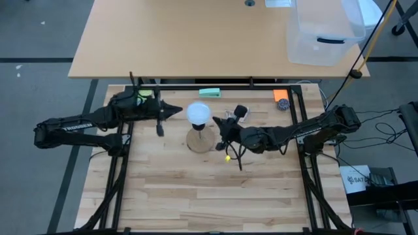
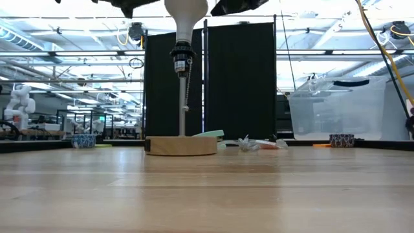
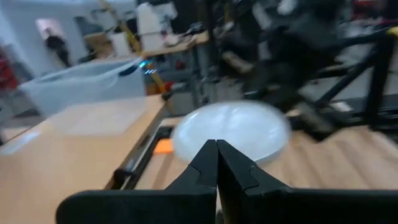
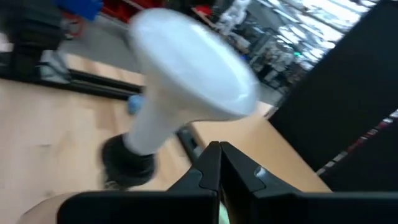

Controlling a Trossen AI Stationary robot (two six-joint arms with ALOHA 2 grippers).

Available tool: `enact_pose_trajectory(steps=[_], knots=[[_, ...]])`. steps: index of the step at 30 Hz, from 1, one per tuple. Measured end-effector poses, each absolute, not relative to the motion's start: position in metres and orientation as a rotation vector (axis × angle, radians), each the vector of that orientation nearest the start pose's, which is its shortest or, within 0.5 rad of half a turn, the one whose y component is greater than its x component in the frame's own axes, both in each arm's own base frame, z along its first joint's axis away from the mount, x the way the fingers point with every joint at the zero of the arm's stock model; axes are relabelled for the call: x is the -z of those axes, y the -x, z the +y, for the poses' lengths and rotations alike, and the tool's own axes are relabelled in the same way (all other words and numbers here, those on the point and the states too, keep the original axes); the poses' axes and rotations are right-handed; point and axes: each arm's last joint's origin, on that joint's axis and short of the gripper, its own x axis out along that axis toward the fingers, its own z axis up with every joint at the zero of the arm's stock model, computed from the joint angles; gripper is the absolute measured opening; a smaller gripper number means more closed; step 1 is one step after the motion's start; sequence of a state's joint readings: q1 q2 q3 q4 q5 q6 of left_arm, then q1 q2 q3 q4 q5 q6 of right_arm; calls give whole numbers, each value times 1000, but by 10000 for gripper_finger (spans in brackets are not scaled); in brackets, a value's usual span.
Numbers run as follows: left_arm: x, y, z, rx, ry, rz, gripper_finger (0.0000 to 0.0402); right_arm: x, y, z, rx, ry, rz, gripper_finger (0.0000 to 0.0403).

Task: Screw lightbulb
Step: Insert the lightbulb into the lamp socket

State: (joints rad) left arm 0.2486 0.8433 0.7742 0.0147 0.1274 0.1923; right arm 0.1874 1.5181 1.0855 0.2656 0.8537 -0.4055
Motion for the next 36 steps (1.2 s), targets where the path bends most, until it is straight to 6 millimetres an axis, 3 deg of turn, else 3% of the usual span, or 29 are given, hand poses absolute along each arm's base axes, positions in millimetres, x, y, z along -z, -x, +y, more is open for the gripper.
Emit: enact_pose_trajectory(steps=[8, 16, 36], knots=[[-335, -191, 29, 27, -178, 72, 0, -313, -340, 18, 711, 489, 240, 0], [-329, -198, 34, -39, -174, 119, 0, -314, -343, 14, 616, 496, 206, 0], [-320, -192, 56, -247, -131, 222, 0, -313, -338, 63, 453, 538, 192, 0]])
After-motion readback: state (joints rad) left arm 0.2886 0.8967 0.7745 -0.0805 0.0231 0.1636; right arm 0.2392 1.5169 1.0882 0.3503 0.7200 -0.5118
